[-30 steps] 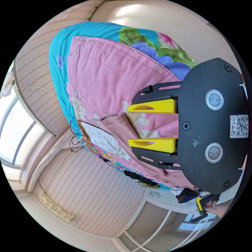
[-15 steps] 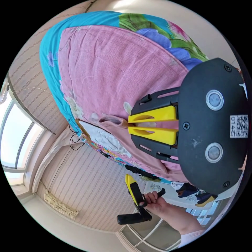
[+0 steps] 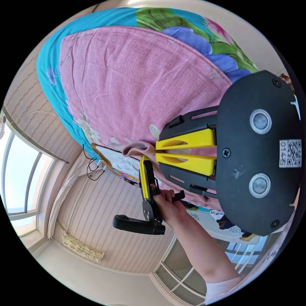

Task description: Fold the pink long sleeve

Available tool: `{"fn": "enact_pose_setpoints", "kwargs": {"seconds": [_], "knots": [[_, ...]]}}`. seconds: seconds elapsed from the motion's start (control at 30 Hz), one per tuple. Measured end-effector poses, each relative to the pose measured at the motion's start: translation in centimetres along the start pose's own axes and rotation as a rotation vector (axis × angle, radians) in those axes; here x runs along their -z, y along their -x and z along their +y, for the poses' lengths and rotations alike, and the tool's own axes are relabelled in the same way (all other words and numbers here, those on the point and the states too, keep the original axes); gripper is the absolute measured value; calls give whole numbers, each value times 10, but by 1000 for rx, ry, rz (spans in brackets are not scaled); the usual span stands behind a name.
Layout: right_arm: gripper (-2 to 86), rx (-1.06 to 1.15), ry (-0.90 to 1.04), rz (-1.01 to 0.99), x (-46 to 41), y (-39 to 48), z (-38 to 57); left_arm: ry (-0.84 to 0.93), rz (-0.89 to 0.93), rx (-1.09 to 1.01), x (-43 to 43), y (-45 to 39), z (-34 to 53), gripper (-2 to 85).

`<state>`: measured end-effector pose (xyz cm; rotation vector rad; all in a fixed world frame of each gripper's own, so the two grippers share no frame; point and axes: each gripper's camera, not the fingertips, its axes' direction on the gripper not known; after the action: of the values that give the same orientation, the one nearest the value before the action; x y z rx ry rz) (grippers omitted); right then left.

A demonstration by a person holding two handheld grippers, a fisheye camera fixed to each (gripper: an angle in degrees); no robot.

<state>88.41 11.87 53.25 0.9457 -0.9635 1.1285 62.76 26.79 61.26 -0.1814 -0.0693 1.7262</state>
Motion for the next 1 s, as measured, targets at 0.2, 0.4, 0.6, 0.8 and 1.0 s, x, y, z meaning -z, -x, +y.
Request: {"fn": "enact_pose_setpoints", "kwargs": {"seconds": [0.2, 0.4, 0.6, 0.8, 1.0], "knots": [[8, 50, -88, 26, 21, 13, -12, -82, -26, 15, 15, -6, -29, -4], [14, -48, -55, 17, 21, -4, -25, -31, 46, 112, -6, 1, -46, 40], [46, -25, -159, 23, 34, 1, -31, -141, 60, 62, 30, 4, -66, 57], [79, -43, -119, 10, 21, -3, -38, -51, 53, 16, -6, -22, -96, 63], [26, -31, -70, 15, 8, -1, -44, -27, 28, -34, -17, -35, -109, 14]]}}
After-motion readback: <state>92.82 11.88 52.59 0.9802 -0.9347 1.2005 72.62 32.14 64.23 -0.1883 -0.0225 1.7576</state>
